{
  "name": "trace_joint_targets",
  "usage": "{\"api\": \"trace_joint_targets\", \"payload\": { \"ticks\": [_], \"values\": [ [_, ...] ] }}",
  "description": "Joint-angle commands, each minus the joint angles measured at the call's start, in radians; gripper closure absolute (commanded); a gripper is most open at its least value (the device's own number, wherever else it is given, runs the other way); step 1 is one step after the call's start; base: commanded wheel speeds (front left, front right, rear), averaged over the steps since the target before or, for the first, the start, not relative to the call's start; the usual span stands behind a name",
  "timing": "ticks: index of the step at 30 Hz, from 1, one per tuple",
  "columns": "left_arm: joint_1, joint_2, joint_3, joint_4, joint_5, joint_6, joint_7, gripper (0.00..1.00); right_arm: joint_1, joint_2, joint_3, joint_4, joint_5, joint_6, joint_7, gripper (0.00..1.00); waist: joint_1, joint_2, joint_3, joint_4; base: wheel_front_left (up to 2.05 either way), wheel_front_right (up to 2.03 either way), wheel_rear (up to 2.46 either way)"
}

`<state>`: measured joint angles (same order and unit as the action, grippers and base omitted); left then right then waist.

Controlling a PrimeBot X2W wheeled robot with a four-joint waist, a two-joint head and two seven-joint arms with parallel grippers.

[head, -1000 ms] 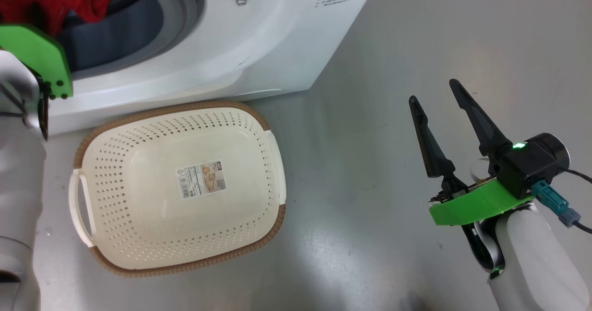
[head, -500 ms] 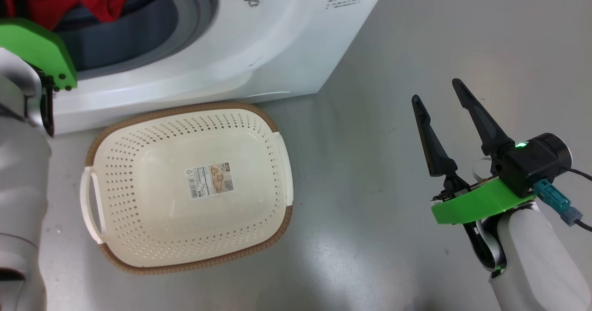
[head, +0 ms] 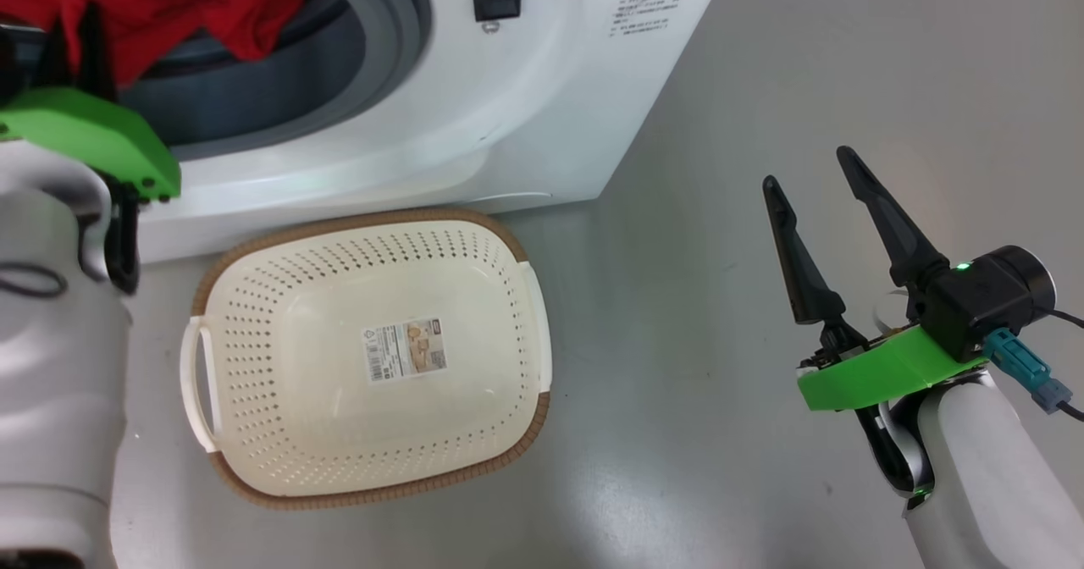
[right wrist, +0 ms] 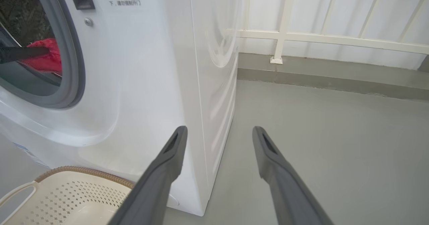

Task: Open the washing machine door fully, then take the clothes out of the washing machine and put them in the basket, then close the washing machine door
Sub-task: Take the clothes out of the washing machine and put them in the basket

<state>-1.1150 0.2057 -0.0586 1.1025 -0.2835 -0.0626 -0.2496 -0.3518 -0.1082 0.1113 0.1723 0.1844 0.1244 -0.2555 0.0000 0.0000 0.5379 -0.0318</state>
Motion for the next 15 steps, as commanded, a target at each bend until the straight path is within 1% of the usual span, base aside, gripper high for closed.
{"api": "trace_joint_targets", "payload": {
  "ticks": [1, 4, 9, 15],
  "values": [
    [0.033, 0.051, 0.026, -0.049, -0.009, -0.005, -0.012, 1.0, 0.022, -0.003, 0.022, -0.02, 0.0, 0.006, -0.006, 0.0, 0.0, 0.0, -0.014, 0.006, 0.0, 0.0, 0.0],
    [0.101, 0.049, 0.053, -0.143, -0.014, -0.004, -0.012, 1.0, 0.024, -0.004, 0.031, -0.014, -0.008, 0.006, -0.006, 0.0, 0.0, 0.0, -0.035, 0.008, 0.0, 0.0, 0.0],
    [0.207, 0.035, 0.088, -0.263, -0.006, 0.004, -0.012, 1.0, 0.037, -0.003, 0.032, -0.004, -0.009, 0.006, -0.006, 0.0, 0.0, 0.0, -0.074, 0.012, 0.0, 0.0, 0.0],
    [0.314, 0.003, 0.111, -0.36, 0.007, -0.001, -0.012, 1.0, 0.064, -0.002, 0.031, 0.003, -0.016, 0.006, -0.006, 0.0, 0.0, 0.0, -0.124, 0.021, 0.0, 0.0, 0.0]
  ]
}}
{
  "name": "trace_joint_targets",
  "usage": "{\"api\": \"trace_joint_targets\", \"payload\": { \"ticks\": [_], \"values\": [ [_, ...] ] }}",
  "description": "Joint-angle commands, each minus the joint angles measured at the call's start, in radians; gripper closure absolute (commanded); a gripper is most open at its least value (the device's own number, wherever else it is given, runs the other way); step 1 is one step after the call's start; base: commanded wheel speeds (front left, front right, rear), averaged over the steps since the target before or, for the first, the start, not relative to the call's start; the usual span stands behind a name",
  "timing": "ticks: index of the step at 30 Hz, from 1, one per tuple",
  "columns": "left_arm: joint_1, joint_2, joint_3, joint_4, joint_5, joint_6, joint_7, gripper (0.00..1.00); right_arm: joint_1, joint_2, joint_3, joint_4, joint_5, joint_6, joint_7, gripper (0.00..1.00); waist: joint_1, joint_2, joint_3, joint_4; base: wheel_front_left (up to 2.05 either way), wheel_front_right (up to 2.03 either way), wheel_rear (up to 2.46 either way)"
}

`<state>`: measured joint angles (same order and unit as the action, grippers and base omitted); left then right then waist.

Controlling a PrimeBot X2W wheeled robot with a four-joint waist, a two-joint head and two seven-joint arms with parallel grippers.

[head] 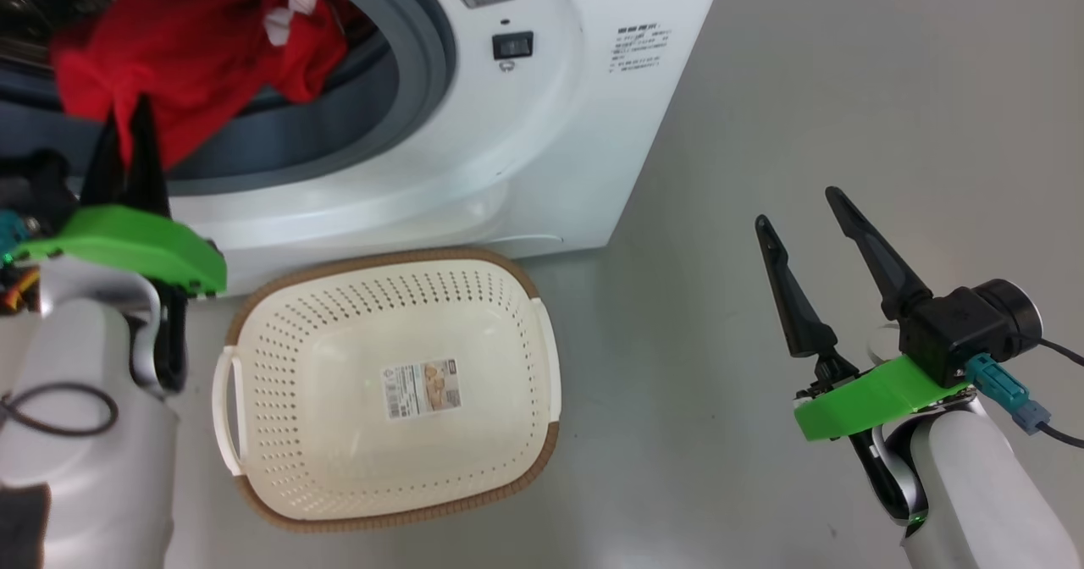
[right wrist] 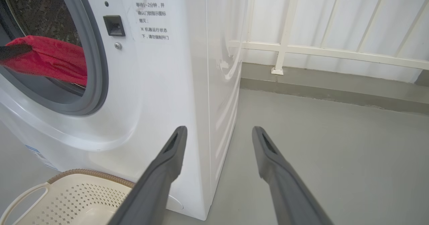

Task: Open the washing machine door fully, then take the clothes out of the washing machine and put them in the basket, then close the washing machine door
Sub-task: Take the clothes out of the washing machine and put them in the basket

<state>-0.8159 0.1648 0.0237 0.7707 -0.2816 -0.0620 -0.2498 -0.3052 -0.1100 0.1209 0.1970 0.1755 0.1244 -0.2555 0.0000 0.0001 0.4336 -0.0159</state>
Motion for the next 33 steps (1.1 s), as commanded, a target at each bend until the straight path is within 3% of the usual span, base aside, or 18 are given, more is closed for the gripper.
{"api": "trace_joint_targets", "payload": {
  "ticks": [1, 23, 33],
  "values": [
    [0.032, 0.04, 0.032, -0.044, 0.009, -0.003, -0.012, 1.0, 0.021, 0.001, 0.022, -0.018, -0.008, 0.006, -0.006, 0.0, 0.0, -0.0001, -0.029, 0.006, 0.0, 0.0, 0.0],
    [0.323, -0.026, 0.077, -0.347, 0.042, -0.003, -0.012, 1.0, 0.099, -0.003, 0.034, 0.007, 0.006, 0.006, -0.006, 0.0, 0.0, -0.0001, -0.196, 0.016, 0.0, 0.0, 0.0],
    [0.403, -0.042, 0.061, -0.535, 0.046, 0.033, 0.037, 1.0, 0.116, -0.004, 0.037, 0.013, 0.012, 0.006, -0.006, 0.0, 0.0, -0.0001, -0.246, 0.017, 0.0, 0.0, 0.0]
  ]
}}
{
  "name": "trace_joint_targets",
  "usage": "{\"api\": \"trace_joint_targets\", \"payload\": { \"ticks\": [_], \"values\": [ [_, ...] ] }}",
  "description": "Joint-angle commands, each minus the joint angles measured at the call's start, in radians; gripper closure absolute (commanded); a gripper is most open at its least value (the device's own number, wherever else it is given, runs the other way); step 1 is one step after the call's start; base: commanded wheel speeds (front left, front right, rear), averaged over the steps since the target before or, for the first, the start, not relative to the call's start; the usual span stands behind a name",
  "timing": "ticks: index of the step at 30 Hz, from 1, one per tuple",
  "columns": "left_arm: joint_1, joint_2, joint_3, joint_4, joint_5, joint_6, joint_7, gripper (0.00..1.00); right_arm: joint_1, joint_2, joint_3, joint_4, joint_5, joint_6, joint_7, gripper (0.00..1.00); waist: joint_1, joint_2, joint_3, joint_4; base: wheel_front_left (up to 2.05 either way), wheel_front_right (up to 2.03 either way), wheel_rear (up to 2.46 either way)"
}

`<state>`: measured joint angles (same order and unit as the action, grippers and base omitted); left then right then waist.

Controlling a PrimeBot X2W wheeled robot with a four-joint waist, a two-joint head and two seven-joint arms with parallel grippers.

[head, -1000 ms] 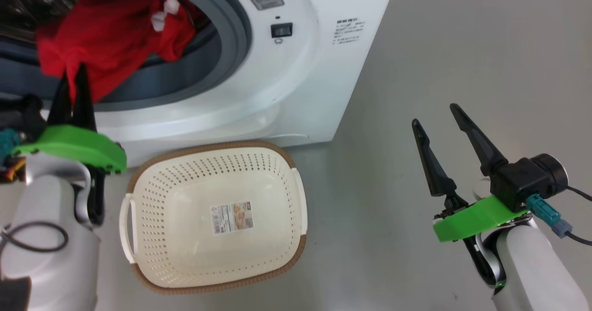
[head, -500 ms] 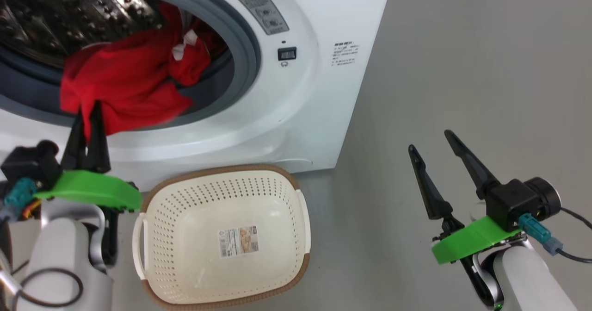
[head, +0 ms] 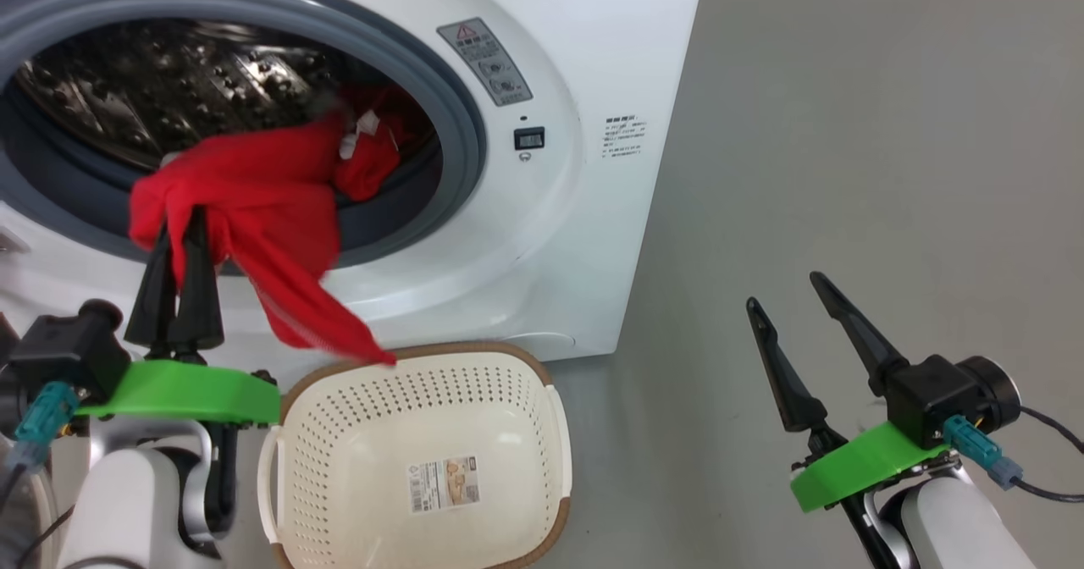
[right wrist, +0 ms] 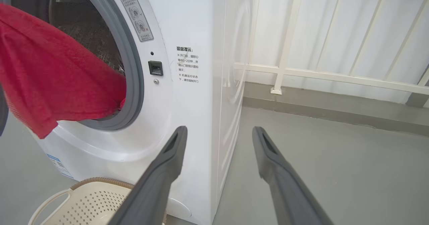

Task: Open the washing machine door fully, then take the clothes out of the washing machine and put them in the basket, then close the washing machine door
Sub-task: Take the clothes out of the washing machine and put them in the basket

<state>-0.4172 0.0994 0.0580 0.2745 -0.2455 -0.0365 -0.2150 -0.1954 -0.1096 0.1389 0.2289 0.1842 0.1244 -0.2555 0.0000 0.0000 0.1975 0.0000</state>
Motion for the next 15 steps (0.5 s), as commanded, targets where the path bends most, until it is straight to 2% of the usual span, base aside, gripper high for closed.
{"api": "trace_joint_targets", "payload": {
  "ticks": [1, 11, 15],
  "values": [
    [0.012, 0.022, 0.024, -0.062, 0.01, 0.011, 0.013, 1.0, 0.008, -0.004, 0.02, -0.018, 0.003, 0.006, -0.006, 0.0, 0.0, 0.0, -0.014, 0.002, 0.0, 0.0, 0.0],
    [0.091, 0.011, 0.004, -0.322, 0.017, 0.054, 0.11, 1.0, 0.014, 0.002, 0.015, -0.025, 0.002, 0.006, -0.006, 0.0, 0.0, 0.0, -0.011, 0.003, 0.0, 0.0, 0.0],
    [0.115, 0.001, -0.01, -0.383, 0.008, 0.064, 0.143, 1.0, 0.009, 0.001, 0.009, -0.029, -0.002, 0.006, -0.006, 0.0, 0.0, 0.0, 0.009, 0.008, 0.0, 0.0, 0.0]
  ]
}}
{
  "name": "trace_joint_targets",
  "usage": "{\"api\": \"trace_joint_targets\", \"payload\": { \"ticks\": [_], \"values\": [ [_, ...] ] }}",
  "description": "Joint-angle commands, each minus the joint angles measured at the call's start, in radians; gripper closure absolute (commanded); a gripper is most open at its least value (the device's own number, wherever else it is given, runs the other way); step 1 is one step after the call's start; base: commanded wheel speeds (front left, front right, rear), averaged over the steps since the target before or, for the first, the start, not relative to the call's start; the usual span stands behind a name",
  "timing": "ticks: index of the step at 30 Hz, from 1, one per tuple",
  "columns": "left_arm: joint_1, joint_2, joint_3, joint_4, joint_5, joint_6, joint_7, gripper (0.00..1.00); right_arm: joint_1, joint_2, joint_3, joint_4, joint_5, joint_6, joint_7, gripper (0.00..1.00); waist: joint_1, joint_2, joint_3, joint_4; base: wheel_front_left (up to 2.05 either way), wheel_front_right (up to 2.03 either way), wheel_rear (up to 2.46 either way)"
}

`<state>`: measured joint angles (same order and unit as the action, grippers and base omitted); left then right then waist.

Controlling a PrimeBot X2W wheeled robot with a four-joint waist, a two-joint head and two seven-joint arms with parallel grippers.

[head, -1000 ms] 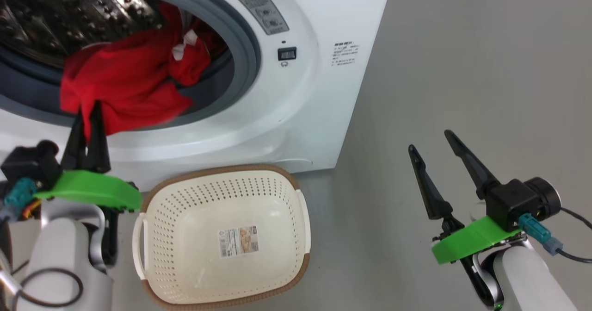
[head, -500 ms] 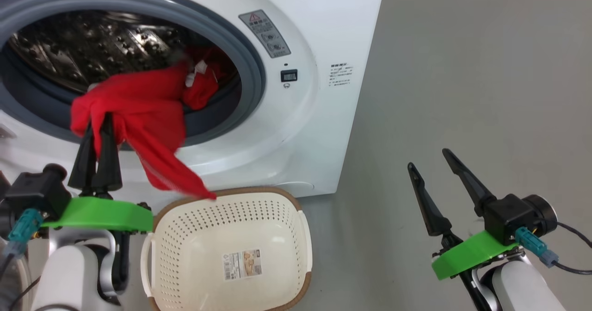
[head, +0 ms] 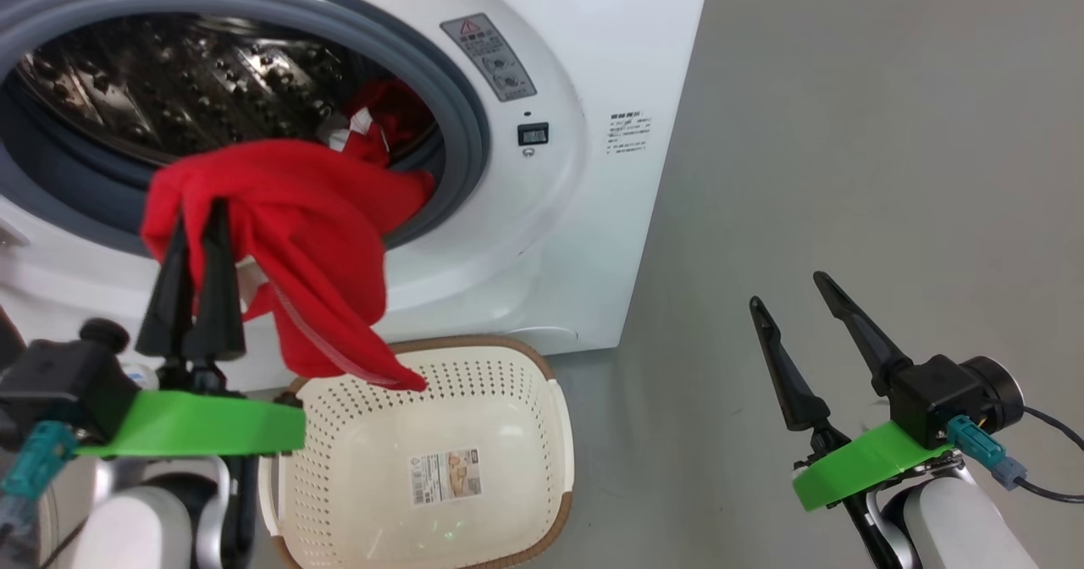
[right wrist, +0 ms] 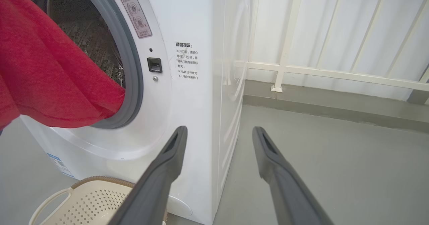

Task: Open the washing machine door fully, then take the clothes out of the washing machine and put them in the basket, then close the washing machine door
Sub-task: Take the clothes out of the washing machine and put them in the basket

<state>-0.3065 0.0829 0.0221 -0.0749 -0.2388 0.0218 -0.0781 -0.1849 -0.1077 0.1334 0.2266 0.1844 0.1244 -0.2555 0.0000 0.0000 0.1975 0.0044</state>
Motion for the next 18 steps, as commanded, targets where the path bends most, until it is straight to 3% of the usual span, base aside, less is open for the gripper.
{"api": "trace_joint_targets", "payload": {
  "ticks": [1, 10, 18],
  "values": [
    [0.011, 0.015, 0.02, -0.035, -0.001, 0.007, 0.012, 1.0, -0.004, -0.001, 0.013, -0.027, -0.003, 0.006, -0.006, 0.0, 0.0, 0.0, 0.015, 0.005, 0.0, 0.0, 0.0],
    [0.036, -0.012, -0.039, 0.069, -0.048, 0.005, 0.009, 1.0, -0.031, -0.004, 0.012, -0.034, -0.01, 0.006, -0.006, 0.0, 0.0, 0.0, 0.072, 0.012, 0.0, 0.0, 0.0],
    [-0.014, -0.022, -0.097, 0.278, -0.053, 0.012, 0.002, 1.0, -0.061, -0.015, 0.015, -0.041, -0.014, 0.006, -0.006, 0.0, 0.0, 0.0, 0.144, 0.013, 0.0, 0.0, 0.0]
  ]
}}
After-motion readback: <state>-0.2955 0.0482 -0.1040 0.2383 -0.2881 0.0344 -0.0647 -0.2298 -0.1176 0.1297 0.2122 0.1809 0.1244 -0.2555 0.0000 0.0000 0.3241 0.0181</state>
